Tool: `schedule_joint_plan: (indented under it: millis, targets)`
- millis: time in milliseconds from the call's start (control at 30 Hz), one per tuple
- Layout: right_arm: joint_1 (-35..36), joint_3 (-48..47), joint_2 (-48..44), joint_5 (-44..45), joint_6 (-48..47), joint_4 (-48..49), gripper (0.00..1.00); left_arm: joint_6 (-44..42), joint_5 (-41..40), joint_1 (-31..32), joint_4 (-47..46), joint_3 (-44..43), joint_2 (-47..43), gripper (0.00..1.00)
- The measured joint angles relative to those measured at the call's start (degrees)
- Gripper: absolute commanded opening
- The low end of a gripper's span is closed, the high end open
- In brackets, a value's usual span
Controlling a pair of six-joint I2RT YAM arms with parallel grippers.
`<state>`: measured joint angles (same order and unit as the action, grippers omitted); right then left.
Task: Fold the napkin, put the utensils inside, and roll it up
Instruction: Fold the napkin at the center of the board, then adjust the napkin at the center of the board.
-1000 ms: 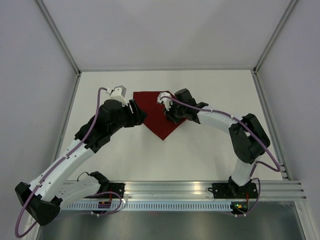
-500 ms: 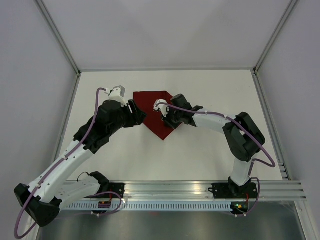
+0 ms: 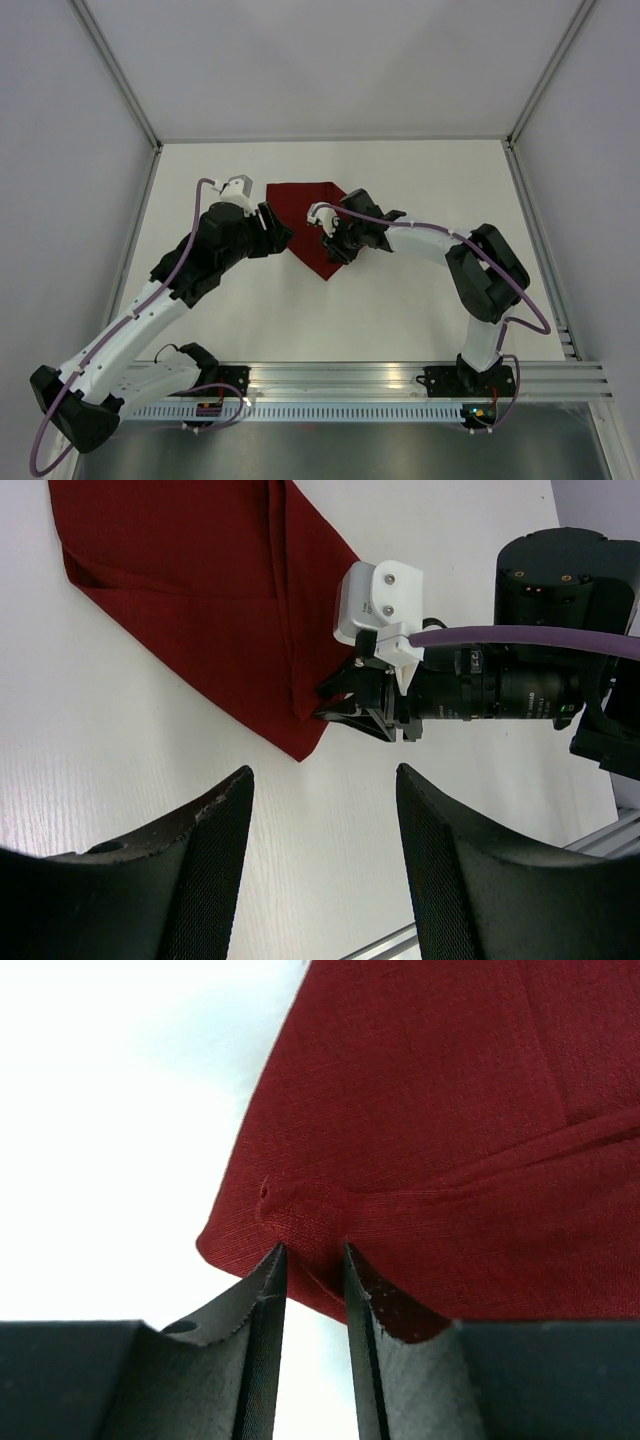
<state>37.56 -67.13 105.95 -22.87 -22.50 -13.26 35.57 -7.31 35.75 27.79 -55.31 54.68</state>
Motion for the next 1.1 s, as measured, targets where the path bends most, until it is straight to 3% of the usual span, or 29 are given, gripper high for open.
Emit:
schedule_joint_plan:
  millis: [167,433,633,867,1100]
  targets:
    - [0.0,-2.03,0.0,-2.36,0.24,-2.51,0.42,0.0,0.0,0.0,-0.02,0.04,0.15,0.64]
    - [-0.87,-5.81,0.0,-5.16,2.6,-5.7,0.4,-0.02,-0.02,0.0,-0.07,0.17,1.66,0.65]
    - [-8.2,-8.39,0.0,-4.76,6.05,-6.14,0.3,-0.11,0.07,0.11,-0.85,-0.24,6.51,0.65]
    - [-17.53,-10.16,2.78,-2.03,7.93,-5.64,0.3,-1.51,-0.79,2.71,-1.75,-4.57,17.68,0.64]
    - [-19.56,-14.69,9.9,0.79,8.52,-5.9,0.28,0.22,-7.32,3.1,-2.47,-5.01,24.59,0.46]
